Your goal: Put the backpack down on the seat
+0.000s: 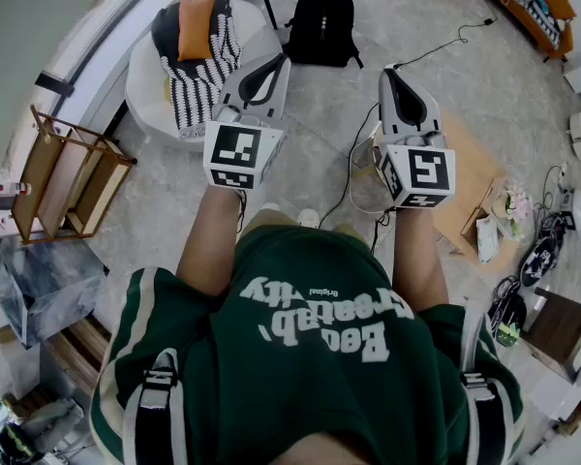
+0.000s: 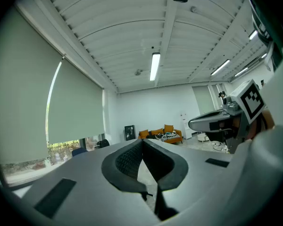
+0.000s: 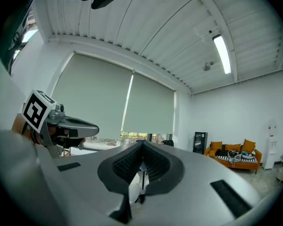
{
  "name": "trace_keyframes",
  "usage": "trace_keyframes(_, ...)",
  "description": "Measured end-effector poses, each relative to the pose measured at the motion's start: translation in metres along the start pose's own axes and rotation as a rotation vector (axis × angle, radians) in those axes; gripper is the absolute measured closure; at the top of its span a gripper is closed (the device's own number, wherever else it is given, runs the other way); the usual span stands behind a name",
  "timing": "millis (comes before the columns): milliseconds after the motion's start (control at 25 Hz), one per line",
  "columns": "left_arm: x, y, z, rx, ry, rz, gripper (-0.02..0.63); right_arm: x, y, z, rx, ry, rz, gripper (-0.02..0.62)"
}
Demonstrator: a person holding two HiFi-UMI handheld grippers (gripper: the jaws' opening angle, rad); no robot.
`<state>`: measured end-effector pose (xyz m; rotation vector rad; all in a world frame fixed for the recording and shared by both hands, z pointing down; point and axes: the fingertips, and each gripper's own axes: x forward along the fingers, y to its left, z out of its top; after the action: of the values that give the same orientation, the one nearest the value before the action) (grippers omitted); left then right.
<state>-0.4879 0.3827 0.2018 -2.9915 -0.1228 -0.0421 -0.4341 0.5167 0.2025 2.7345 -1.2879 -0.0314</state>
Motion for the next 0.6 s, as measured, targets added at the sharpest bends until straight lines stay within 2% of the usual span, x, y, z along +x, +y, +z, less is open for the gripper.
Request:
trace_keyframes(160,-0.001,-0.006,0.000,0.011,-0.004,0.004,0.588,-0.007,-0.001,-0.001,-0.005,-0.004,0.001,0.563)
trace_keyframes(600,-0.001,-0.013,0.001,0.017,0.002,-0.002,0.588,-0.012,-0.002,-0.004,0.078,-0.016,0.043,0.563)
